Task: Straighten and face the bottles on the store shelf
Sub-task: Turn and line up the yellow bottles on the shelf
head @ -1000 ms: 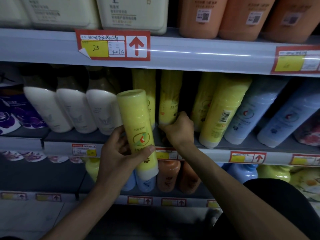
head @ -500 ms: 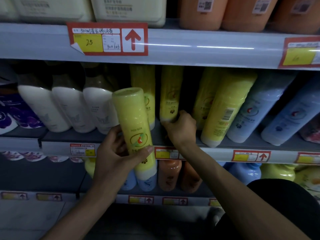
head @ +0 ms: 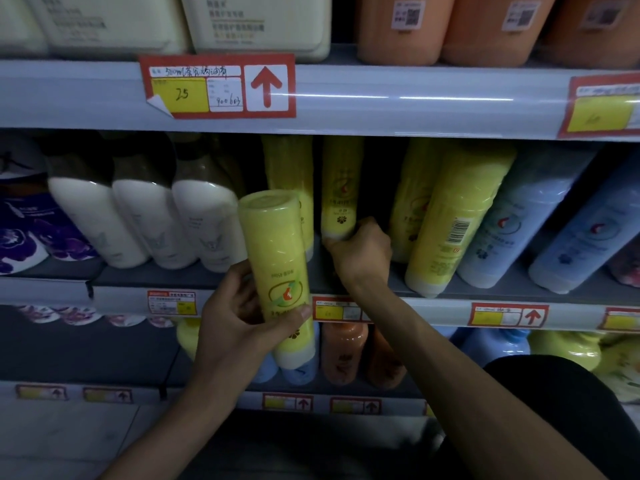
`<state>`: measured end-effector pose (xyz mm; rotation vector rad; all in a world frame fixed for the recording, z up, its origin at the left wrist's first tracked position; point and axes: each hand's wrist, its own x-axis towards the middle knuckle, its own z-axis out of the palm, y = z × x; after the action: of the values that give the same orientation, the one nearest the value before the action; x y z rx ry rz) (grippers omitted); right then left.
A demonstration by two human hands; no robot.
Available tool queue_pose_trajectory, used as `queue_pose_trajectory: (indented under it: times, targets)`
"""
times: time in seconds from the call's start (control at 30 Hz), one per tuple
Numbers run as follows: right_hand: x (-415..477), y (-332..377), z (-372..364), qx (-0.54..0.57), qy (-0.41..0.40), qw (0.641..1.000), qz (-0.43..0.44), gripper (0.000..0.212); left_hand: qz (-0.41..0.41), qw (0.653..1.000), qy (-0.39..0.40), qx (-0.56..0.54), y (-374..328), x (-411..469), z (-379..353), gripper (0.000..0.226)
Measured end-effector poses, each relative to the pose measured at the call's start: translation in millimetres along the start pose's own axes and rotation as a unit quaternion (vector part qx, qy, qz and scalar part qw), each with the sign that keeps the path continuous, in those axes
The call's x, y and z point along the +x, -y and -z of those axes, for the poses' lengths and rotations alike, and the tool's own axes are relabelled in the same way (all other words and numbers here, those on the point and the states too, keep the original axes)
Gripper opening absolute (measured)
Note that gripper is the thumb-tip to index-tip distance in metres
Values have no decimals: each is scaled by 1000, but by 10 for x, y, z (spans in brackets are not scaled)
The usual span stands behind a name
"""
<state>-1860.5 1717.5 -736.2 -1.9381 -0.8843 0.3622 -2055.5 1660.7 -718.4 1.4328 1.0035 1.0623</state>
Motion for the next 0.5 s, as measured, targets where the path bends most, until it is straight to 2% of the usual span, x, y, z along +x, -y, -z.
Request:
queue_pose_trajectory:
  times: [0.23, 0.37, 0.5]
  targets:
    - [-66, 53, 78, -22, 9, 1000, -3, 44, -15, 1000, -7, -2, -102, 3, -87, 69]
    - [-180, 15, 214, -30, 8, 999, 43, 31, -29, 999, -4, 12, -188, 29, -152, 69]
    - [-328, 42, 464, -21, 10, 996, 81, 28, -42, 999, 0, 14, -271, 23, -226, 68]
